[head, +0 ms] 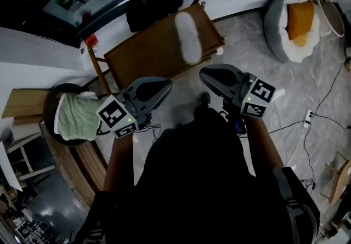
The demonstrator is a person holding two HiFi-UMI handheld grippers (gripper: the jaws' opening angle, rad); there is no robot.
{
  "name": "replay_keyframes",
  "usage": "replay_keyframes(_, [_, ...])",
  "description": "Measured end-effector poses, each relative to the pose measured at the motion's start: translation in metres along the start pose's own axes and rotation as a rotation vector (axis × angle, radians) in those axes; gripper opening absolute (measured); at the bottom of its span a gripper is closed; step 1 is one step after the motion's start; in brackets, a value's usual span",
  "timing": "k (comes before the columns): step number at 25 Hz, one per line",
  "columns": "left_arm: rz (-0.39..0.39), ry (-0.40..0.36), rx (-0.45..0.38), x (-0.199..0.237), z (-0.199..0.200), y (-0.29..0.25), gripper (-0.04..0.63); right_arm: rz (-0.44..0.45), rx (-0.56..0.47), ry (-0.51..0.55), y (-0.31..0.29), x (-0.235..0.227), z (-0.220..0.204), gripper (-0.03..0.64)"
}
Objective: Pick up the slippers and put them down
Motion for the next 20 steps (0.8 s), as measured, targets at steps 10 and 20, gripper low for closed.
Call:
replay_keyframes(10, [0.093,0.071,0.09,0.059,0.003,-0.061,0.011,0.135,-0.086,-0.277,0.004,-0.096,-0.018,0.032])
replay_keyframes(20, [0.016,0.224,0.145,0.117,-0.093,-0.081,0.011,-0.001,-0.205,-0.573,-0.008,-0.151,-0.111,0.032])
Point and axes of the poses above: the fingertips, and each gripper's own axes: y backward along the fingers, x to its left, z out of its top, the point moved 5 cm from there along y, backward along the fingers, and after that the axes turned 5 degrees about x, right-handed, at the moved point
